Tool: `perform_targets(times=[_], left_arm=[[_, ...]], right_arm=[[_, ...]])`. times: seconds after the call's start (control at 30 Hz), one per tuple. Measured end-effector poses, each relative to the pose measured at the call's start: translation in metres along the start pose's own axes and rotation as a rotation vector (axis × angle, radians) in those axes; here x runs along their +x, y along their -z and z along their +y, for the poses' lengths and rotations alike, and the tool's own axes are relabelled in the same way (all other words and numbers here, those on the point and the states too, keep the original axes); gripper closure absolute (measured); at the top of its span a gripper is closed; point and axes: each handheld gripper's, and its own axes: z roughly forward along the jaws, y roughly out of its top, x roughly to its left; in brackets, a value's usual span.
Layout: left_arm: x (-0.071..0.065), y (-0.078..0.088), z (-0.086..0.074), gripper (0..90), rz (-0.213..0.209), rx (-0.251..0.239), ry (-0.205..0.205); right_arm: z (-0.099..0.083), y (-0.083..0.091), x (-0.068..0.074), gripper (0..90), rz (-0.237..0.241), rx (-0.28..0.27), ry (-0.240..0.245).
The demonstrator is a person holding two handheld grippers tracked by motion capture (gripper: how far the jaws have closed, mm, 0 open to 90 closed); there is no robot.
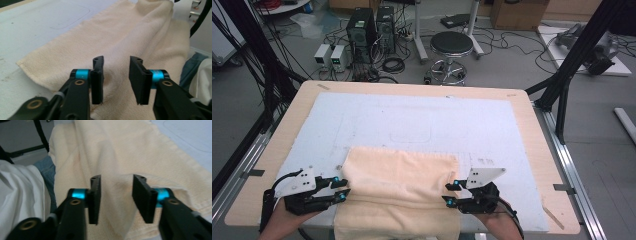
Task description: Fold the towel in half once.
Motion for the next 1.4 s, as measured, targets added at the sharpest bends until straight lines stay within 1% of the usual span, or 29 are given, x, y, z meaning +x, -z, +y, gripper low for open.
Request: perform_targets(times=[0.03, 0.07, 0.13, 0.2, 0.3, 0.37, 0.4, 0.47, 0.5, 0.53, 0.6, 0.63, 0.7, 0.73, 0.8, 0.83, 0.9, 0.93, 0.97, 1.0, 1.03, 1.1, 1.13, 1.17, 1.27, 1.3, 1.33, 1.37, 1.4], left_arm=[[0.001, 0.003, 0.001, 60.4, 0.001, -0.010, 0.003], [0.003, 0.005, 0.003, 58.4, 0.006, -0.023, 0.002], [0.009, 0.005, 0.008, 56.8, 0.012, -0.036, 0.013], [0.018, 0.000, 0.014, 55.2, 0.014, -0.042, 0.025], [0.028, -0.011, 0.018, 54.3, 0.022, -0.028, 0.026], [0.034, -0.022, 0.018, 53.1, 0.022, -0.006, 0.036], [0.036, -0.027, 0.017, 52.4, 0.021, 0.015, 0.037], [0.042, -0.038, 0.013, 50.9, 0.035, 0.077, 0.019], [0.044, -0.041, 0.011, 50.7, 0.034, 0.095, 0.023], [0.047, -0.045, 0.008, 50.7, 0.029, 0.128, 0.034], [0.049, -0.048, 0.003, 50.0, 0.016, 0.162, 0.052], [0.050, -0.049, -0.001, 50.0, 0.010, 0.179, 0.052], [0.049, -0.050, -0.008, 51.2, -0.005, 0.209, 0.067], [0.049, -0.050, -0.011, 52.5, -0.016, 0.216, 0.084], [0.048, -0.049, -0.013, 56.0, -0.026, 0.204, 0.096], [0.048, -0.049, -0.013, 59.4, -0.025, 0.203, 0.097], [0.046, -0.049, -0.012, 65.5, -0.017, 0.215, 0.079], [0.045, -0.049, -0.011, 71.1, -0.009, 0.221, 0.060], [0.044, -0.049, -0.010, 75.3, 0.000, 0.226, 0.045], [0.044, -0.049, -0.008, 79.3, -0.001, 0.225, 0.040], [0.043, -0.048, -0.007, 83.2, 0.016, 0.230, 0.021], [0.043, -0.047, -0.006, 85.3, 0.025, 0.223, 0.015], [0.043, -0.045, -0.006, 86.9, 0.036, 0.214, 0.016], [0.043, -0.044, -0.006, 88.5, 0.038, 0.216, 0.015], [0.046, -0.040, -0.006, 89.4, 0.042, 0.188, 0.028], [0.049, -0.039, -0.005, 89.3, 0.045, 0.180, 0.029], [0.051, -0.038, -0.004, 88.9, 0.059, 0.158, 0.037], [0.053, -0.037, -0.003, 83.2, 0.078, 0.137, 0.049], [0.057, -0.037, -0.001, 76.3, 0.097, 0.122, 0.063]], right_arm=[[0.000, 0.002, -0.001, 54.0, -0.004, -0.012, -0.008], [0.001, 0.005, -0.002, 53.7, -0.001, -0.022, -0.017], [0.006, 0.008, -0.007, 51.7, -0.021, -0.032, -0.019], [0.010, 0.006, -0.015, 50.2, -0.048, -0.024, -0.022], [0.012, -0.002, -0.029, 47.8, -0.062, -0.004, -0.044], [0.008, -0.008, -0.037, 46.1, -0.048, 0.006, -0.063], [0.007, -0.012, -0.040, 45.1, -0.037, 0.017, -0.076], [0.004, -0.017, -0.045, 43.5, -0.031, 0.032, -0.089], [0.002, -0.019, -0.048, 42.9, -0.033, 0.048, -0.101], [0.001, -0.020, -0.049, 43.0, -0.030, 0.058, -0.106], [-0.001, -0.023, -0.051, 45.2, -0.027, 0.073, -0.108], [-0.002, -0.024, -0.052, 47.5, -0.019, 0.086, -0.109], [-0.005, -0.026, -0.051, 55.6, -0.005, 0.106, -0.104], [-0.007, -0.026, -0.050, 61.4, 0.001, 0.121, -0.107], [-0.010, -0.028, -0.048, 70.2, 0.022, 0.139, -0.086], [-0.011, -0.028, -0.046, 73.6, 0.021, 0.148, -0.083], [-0.013, -0.026, -0.043, 81.1, 0.023, 0.144, -0.065], [-0.013, -0.024, -0.043, 84.9, 0.028, 0.136, -0.064], [-0.012, -0.023, -0.042, 86.0, 0.029, 0.129, -0.060], [-0.011, -0.021, -0.042, 86.8, 0.027, 0.126, -0.053], [-0.010, -0.020, -0.042, 87.1, 0.022, 0.122, -0.046], [-0.007, -0.017, -0.040, 87.5, 0.007, 0.112, -0.037], [-0.006, -0.015, -0.040, 87.6, 0.005, 0.103, -0.029], [-0.004, -0.013, -0.040, 87.7, 0.004, 0.088, -0.030], [-0.002, -0.010, -0.042, 87.7, 0.007, 0.077, -0.037], [-0.002, -0.010, -0.043, 85.7, 0.001, 0.075, -0.046], [-0.001, -0.011, -0.046, 74.4, -0.018, 0.073, -0.054], [0.000, -0.012, -0.051, 71.5, -0.044, 0.076, -0.079], [0.001, -0.013, -0.054, 69.0, -0.051, 0.083, -0.092]])
